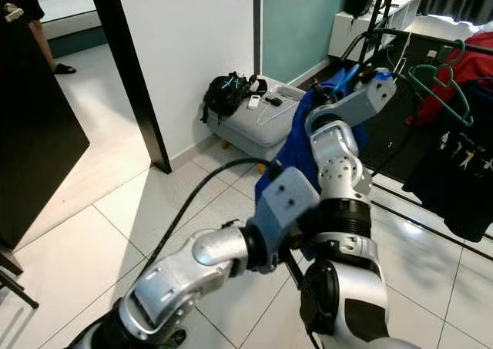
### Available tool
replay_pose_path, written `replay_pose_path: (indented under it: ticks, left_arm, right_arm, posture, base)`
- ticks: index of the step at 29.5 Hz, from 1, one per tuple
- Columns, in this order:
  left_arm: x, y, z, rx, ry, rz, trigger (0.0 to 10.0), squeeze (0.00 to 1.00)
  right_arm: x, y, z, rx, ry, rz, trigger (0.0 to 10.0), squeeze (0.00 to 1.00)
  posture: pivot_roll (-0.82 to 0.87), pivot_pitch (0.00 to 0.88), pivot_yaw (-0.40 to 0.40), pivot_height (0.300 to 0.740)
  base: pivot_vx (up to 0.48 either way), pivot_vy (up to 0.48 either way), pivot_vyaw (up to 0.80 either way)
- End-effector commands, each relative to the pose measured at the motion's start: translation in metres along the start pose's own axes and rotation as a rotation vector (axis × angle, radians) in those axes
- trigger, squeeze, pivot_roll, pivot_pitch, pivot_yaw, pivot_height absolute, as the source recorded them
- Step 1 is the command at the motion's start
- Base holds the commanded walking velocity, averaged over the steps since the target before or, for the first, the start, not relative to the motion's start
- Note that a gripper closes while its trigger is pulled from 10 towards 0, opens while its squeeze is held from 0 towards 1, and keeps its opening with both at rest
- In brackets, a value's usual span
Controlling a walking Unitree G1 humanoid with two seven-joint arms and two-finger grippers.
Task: Hang hanger
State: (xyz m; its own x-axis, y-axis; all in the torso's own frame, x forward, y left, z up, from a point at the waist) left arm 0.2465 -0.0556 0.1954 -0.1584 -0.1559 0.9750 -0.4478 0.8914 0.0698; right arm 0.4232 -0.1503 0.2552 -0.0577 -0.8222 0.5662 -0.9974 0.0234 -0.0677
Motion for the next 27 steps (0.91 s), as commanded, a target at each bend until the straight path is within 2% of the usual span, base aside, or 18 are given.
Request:
replay_pose_path:
  ticks: [1,2,8,10,12,13,14,15,16,17,18,19,20,21,22,23,26,27]
  left_arm:
    - [-0.005,-0.003,0.005,-0.016,-0.019,-0.013,10.0,0.53]
    - [-0.003,-0.004,0.005,-0.006,-0.007,0.0,10.0,1.0]
    - [0.011,-0.004,-0.001,0.031,0.017,0.073,10.0,1.0]
    - [0.028,0.002,0.003,-0.028,0.04,0.147,10.0,1.0]
    - [0.034,0.005,0.006,-0.064,0.042,0.168,10.0,1.0]
    - [0.039,0.01,0.014,-0.134,0.022,0.185,10.0,1.0]
    - [0.043,0.016,0.02,-0.189,0.019,0.196,10.0,0.64]
    - [0.043,0.016,0.02,-0.189,0.019,0.196,10.0,0.64]
    - [0.048,0.022,0.023,-0.229,0.02,0.212,10.0,0.47]
    - [0.052,0.028,0.023,-0.25,0.019,0.228,10.0,0.11]
    - [0.052,0.028,0.023,-0.25,0.019,0.228,10.0,0.11]
    - [0.057,0.036,0.018,-0.251,0.023,0.249,10.0,0.0]
    - [0.064,0.046,0.007,-0.236,0.025,0.278,10.0,0.0]
    - [0.064,0.046,0.007,-0.236,0.025,0.278,10.0,0.0]
    - [0.08,0.069,-0.019,-0.17,0.039,0.356,10.0,0.0]
    - [0.086,0.077,-0.029,-0.142,0.042,0.386,10.0,0.0]
    - [0.086,0.077,-0.029,-0.142,0.042,0.386,10.0,0.0]
    - [0.091,0.086,-0.039,-0.11,0.045,0.417,10.0,0.0]
  right_arm:
    - [-0.002,-0.001,-0.017,0.062,-0.001,-0.018,10.0,0.0]
    - [-0.003,-0.001,-0.018,0.064,0.005,-0.027,10.0,0.0]
    - [-0.007,0.0,-0.017,0.07,0.031,-0.057,10.0,0.0]
    - [-0.012,0.001,-0.016,0.079,0.053,-0.092,10.0,0.0]
    - [-0.015,0.001,-0.016,0.087,0.062,-0.108,10.0,0.0]
    - [-0.017,0.001,-0.017,0.098,0.075,-0.122,10.0,0.0]
    - [-0.019,0.002,-0.018,0.115,0.096,-0.139,10.0,0.0]
    - [-0.019,0.002,-0.018,0.115,0.096,-0.139,10.0,0.0]
    - [-0.02,0.002,-0.019,0.131,0.119,-0.155,10.0,0.0]
    - [-0.022,0.003,-0.019,0.145,0.142,-0.174,10.0,0.0]
    - [-0.022,0.003,-0.019,0.145,0.142,-0.174,10.0,0.0]
    - [-0.022,0.004,-0.018,0.171,0.193,-0.202,10.0,0.0]
    - [-0.021,0.007,-0.015,0.21,0.25,-0.246,10.0,0.0]
    - [-0.021,0.007,-0.015,0.21,0.25,-0.246,10.0,0.0]
    - [-0.015,0.014,-0.006,0.279,0.377,-0.325,10.0,0.0]
    - [-0.012,0.017,-0.002,0.294,0.414,-0.346,10.0,0.0]
    - [-0.012,0.017,-0.002,0.294,0.414,-0.346,10.0,0.0]
    - [-0.007,0.02,0.003,0.312,0.445,-0.373,10.0,0.0]
  posture:
    - [-0.03,0.0,-0.032,0.74]
    - [-0.04,0.0,-0.03,0.74]
    - [-0.04,0.0,-0.031,0.74]
    - [-0.03,0.0,-0.033,0.74]
    - [-0.03,0.0,-0.033,0.74]
    - [-0.03,0.0,-0.035,0.74]
    - [-0.03,0.0,-0.034,0.74]
    - [-0.03,0.0,-0.034,0.74]
    - [-0.03,0.0,-0.035,0.74]
    - [-0.03,0.0,-0.035,0.74]
    - [-0.03,0.0,-0.035,0.74]
    - [-0.03,0.0,-0.038,0.74]
    - [-0.02,0.0,-0.041,0.74]
    - [-0.02,0.0,-0.041,0.74]
    - [-0.02,0.0,-0.04,0.74]
    - [-0.02,0.0,-0.04,0.74]
    - [-0.02,0.0,-0.04,0.74]
    - [-0.02,0.0,-0.04,0.74]
  base:
    - [0.0,0.0,0.0]
    - [0.0,0.0,0.0]
    - [0.0,0.0,0.0]
    - [0.0,0.0,0.0]
    - [0.0,0.0,0.0]
    - [0.0,0.0,0.0]
    - [0.0,0.0,0.0]
    - [0.0,0.0,0.0]
    - [0.0,0.0,0.0]
    - [0.0,0.0,0.0]
    - [0.0,0.0,0.0]
    - [0.0,0.0,0.0]
    - [0.0,0.0,0.0]
    - [0.0,0.0,0.0]
    - [0.0,0.0,0.0]
    - [0.0,0.0,0.0]
    - [0.0,0.0,0.0]
    - [0.0,0.0,0.0]
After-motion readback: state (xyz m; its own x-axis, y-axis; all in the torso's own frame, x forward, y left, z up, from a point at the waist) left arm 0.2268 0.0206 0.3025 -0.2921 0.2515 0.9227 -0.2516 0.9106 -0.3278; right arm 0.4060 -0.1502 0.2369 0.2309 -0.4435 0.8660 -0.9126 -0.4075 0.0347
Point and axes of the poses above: a point about 5 cm out from each wrist's last joint towards the gripper, its own y axis pointing back from the gripper into the wrist, its own x axis along the axis of the wrist's last joint, z = x × y, the point moved 3 cm from there along -y, pointing out of the wrist towards the gripper, and after that the axes turned 5 degrees about -y, right-handed, at the moved point
